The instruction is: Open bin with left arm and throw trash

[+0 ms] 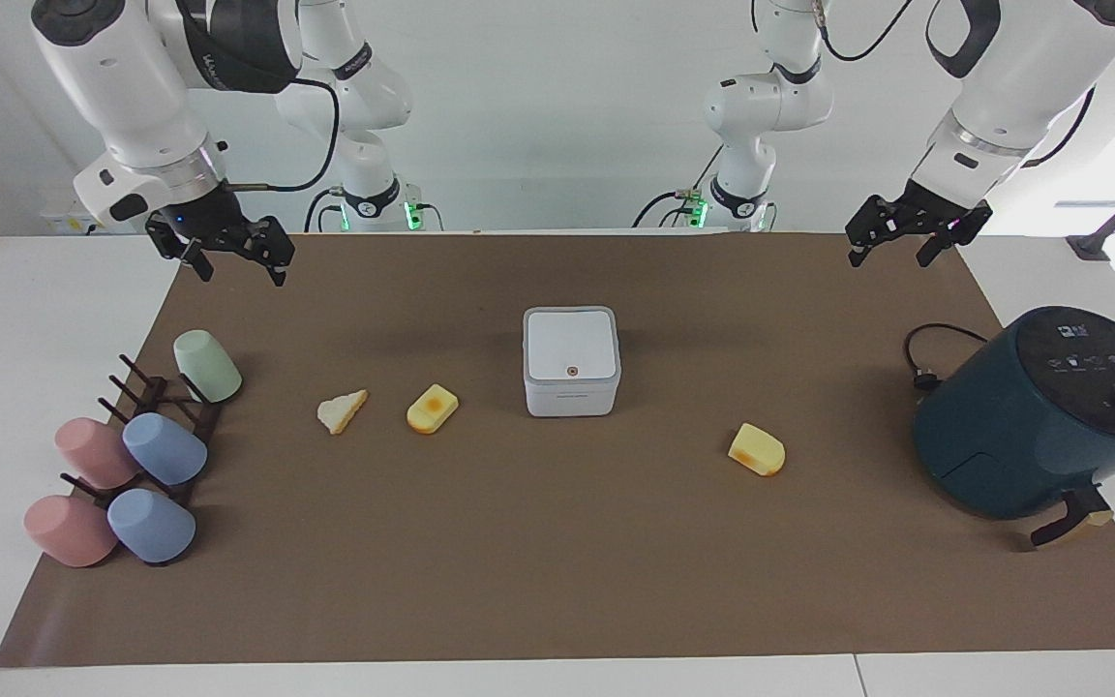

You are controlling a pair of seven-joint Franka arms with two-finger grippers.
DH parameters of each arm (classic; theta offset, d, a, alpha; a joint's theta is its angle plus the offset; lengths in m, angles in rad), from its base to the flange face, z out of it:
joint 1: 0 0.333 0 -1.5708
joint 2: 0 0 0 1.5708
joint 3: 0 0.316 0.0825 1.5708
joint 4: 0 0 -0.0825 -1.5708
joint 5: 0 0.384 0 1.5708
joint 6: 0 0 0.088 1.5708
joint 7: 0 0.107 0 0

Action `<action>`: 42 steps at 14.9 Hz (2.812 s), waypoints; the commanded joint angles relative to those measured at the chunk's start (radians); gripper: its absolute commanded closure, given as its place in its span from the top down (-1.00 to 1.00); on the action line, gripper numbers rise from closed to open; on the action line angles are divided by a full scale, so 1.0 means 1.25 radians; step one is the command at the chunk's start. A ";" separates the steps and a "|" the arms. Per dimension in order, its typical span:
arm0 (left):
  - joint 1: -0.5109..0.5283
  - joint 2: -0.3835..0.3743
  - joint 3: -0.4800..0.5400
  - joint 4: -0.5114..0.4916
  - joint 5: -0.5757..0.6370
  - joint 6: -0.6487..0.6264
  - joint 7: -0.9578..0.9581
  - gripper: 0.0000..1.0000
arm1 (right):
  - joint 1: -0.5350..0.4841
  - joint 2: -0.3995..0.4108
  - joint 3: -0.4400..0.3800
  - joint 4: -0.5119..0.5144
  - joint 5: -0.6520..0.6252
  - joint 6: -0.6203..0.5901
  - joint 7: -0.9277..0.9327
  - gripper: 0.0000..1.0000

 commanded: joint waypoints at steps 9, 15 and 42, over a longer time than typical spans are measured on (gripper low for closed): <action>-0.009 -0.018 0.002 -0.017 0.014 0.002 -0.006 1.00 | -0.005 -0.019 0.003 -0.023 0.011 0.019 0.007 1.00; -0.055 -0.014 0.001 -0.019 0.006 0.055 -0.102 1.00 | -0.007 -0.020 0.005 -0.020 0.010 0.012 0.010 1.00; -0.492 0.343 0.001 0.045 0.032 0.404 -0.510 -1.00 | 0.084 0.132 0.007 -0.341 0.010 0.547 0.554 1.00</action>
